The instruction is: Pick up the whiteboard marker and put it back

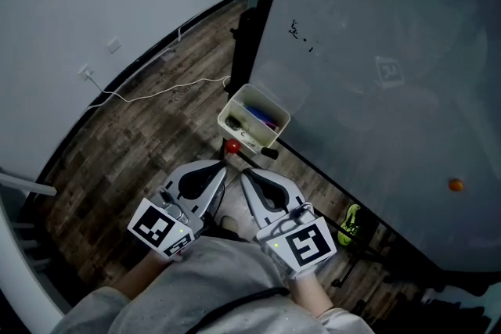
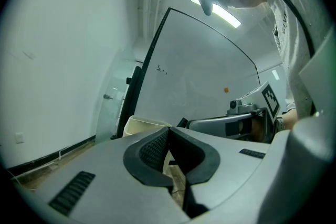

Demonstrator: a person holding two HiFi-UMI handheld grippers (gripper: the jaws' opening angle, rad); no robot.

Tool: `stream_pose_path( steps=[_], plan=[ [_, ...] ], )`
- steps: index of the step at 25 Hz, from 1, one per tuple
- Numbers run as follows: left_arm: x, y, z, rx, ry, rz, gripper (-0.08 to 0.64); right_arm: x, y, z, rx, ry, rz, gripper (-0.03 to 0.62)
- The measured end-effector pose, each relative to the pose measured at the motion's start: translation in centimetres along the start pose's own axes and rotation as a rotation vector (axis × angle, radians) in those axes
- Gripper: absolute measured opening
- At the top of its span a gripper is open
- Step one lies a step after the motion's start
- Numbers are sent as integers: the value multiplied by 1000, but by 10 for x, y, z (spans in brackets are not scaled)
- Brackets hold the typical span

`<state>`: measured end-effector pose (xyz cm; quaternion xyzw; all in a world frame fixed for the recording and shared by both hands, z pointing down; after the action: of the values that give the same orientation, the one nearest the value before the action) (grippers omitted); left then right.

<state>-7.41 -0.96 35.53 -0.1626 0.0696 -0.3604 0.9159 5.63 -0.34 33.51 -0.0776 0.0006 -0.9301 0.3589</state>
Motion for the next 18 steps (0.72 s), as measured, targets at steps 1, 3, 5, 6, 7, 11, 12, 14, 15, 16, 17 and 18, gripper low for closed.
stream_pose_path(
  steps=[1,3,5,6,7,11,12,14,15,16,17,18],
  plan=[
    [-1,0,-1,0,2,-1,14,0,0,-1,-1,2,-2,20],
    [-2,0,-2,-2,5,-5,14,0,-2,-2,1,5,-5,20],
    [-4,-1,-2,-4,7,-10,14,0,-3,-4,1,8,-9,20],
    [-5,-1,-3,-4,7,-11,14,0,-3,-4,1,8,-10,20],
    [-6,0,-3,-3,7,-12,14,0,-4,-4,0,9,-10,20],
    [-7,0,-3,-3,5,-9,14,0,-4,-5,-2,9,-10,20],
    [-6,0,-4,-2,6,-8,14,0,-4,-5,-4,9,-10,20],
    [-6,0,-5,-1,9,-5,14,1,-5,-6,-7,11,-10,20],
    [-5,1,-6,-2,10,-3,14,1,-5,-7,-8,12,-10,20],
    [-5,1,-7,-2,11,-2,14,1,-4,-7,-8,13,-9,20],
    [-5,0,-7,-2,12,-1,14,1,-4,-7,-9,13,-9,20],
    [-4,0,-8,-1,12,0,14,1,-4,-8,-10,14,-10,20]
  ],
)
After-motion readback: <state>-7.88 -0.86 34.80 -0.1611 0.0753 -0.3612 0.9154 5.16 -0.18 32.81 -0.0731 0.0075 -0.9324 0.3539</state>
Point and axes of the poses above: the fingertips, and each gripper's own axes: x forward along the fingers, y to its right, z out of its underside, the point moved 7 cm from there along -x, backward along the fingers, and after that the axes turned 9 degrees about -x, right-handed, at the moved point
